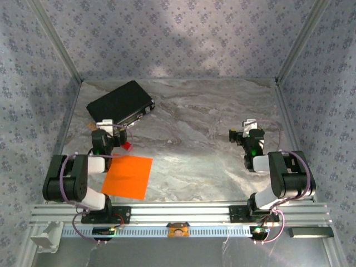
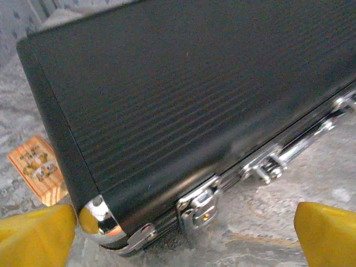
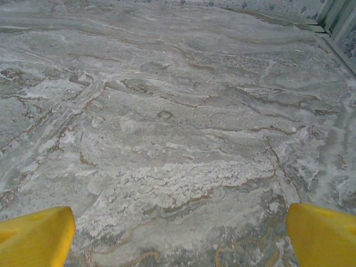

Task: Fold a paper plane with a square sheet of paper (pick it up from the middle)
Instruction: Move the square sheet of paper to the center of the table.

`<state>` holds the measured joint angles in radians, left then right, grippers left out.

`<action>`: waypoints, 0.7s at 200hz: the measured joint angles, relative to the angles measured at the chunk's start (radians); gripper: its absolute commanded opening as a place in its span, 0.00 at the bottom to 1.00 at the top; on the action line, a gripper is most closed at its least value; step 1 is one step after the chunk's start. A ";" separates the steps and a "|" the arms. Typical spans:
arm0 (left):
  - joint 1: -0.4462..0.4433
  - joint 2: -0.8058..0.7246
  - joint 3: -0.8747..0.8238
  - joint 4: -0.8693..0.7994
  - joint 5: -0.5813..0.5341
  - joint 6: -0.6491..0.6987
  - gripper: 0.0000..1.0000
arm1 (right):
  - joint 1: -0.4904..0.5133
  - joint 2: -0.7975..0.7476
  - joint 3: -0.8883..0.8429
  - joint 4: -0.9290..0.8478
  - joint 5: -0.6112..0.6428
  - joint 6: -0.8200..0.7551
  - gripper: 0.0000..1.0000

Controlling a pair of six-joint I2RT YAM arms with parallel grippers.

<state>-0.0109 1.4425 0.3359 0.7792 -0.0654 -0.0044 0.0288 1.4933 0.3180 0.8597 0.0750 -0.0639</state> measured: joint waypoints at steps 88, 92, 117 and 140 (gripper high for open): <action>-0.004 -0.446 0.190 -0.521 -0.037 -0.203 1.00 | 0.121 -0.370 0.291 -0.620 0.004 0.161 0.99; -0.004 -0.460 0.198 -0.554 -0.041 -0.223 1.00 | 0.121 -0.373 0.309 -0.656 -0.005 0.185 0.99; -0.004 -0.548 0.238 -0.751 -0.073 -0.383 1.00 | 0.111 -0.380 0.374 -0.819 -0.075 0.345 0.99; -0.003 -0.585 0.253 -0.884 -0.012 -0.499 1.00 | 0.082 -0.412 0.353 -0.883 -0.185 0.492 0.99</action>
<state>-0.0135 0.8577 0.5888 -0.1051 -0.0772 -0.5034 0.1112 1.0809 0.6708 -0.0235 -0.1097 0.4282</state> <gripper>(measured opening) 0.997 0.990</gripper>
